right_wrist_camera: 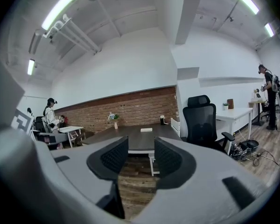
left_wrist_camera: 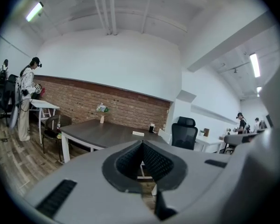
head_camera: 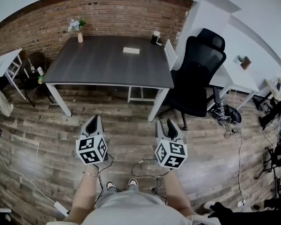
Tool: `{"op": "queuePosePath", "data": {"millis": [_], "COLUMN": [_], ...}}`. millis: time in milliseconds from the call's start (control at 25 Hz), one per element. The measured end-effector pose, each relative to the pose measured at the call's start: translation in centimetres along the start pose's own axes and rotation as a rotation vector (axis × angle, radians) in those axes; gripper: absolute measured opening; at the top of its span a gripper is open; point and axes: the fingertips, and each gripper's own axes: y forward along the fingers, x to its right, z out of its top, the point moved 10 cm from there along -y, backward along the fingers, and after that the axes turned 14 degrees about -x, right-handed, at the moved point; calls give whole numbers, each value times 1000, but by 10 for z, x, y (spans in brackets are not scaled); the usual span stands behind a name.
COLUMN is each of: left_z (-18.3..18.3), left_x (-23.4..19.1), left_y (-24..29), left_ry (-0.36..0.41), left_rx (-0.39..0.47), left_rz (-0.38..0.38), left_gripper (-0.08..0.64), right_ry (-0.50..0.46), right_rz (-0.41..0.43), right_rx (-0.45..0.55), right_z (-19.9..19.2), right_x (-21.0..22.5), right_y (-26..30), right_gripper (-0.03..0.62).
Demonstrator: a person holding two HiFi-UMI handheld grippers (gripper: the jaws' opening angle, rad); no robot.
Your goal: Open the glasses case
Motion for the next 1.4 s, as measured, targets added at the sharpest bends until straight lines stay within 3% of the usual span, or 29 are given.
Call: {"op": "queuePosePath", "data": {"millis": [480,840,1400], "left_z": [-7,8,107], "left_x": [57,45,-11], "left_y": [31,89,249], "left_ry": [23,3,40], "left_rx": [-6,-14,-19], "left_rz": [40,44,-37], "left_gripper": [-2,-2,-2], "right_ry": [48,31,39], "right_rz": [33,43,-8], "right_rx": [-32,-57,-41], "right_z": [-1,13,97], "right_x": [76,84,68], "right_y": [25,84,234], "right_gripper": [161,160,160]}}
